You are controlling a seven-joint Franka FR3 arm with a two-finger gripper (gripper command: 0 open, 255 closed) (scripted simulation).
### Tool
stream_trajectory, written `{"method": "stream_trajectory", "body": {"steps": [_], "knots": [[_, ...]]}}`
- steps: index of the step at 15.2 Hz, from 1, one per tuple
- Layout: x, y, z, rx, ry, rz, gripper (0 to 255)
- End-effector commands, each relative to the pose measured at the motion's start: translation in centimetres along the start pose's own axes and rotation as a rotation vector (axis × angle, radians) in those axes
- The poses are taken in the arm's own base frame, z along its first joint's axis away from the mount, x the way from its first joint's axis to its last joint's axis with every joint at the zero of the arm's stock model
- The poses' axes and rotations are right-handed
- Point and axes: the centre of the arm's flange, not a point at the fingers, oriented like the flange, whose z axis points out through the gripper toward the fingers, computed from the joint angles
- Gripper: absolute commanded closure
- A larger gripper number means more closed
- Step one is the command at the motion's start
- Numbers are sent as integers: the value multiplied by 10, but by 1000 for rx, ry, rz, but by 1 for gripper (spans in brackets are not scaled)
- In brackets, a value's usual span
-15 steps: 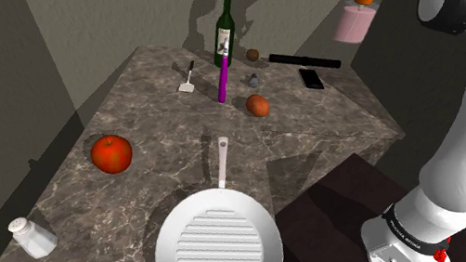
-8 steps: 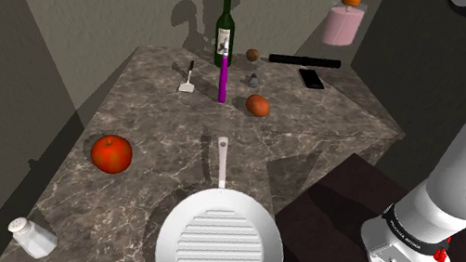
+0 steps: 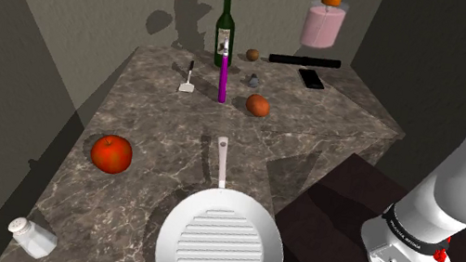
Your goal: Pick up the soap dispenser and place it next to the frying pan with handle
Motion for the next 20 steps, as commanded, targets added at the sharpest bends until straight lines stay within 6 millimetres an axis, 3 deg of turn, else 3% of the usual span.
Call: {"method": "stream_trajectory", "body": {"steps": [1, 20], "knots": [[-1, -28, 4, -1, 0, 1, 255], [-8, -278, -3, -1, 0, 1, 255]]}}
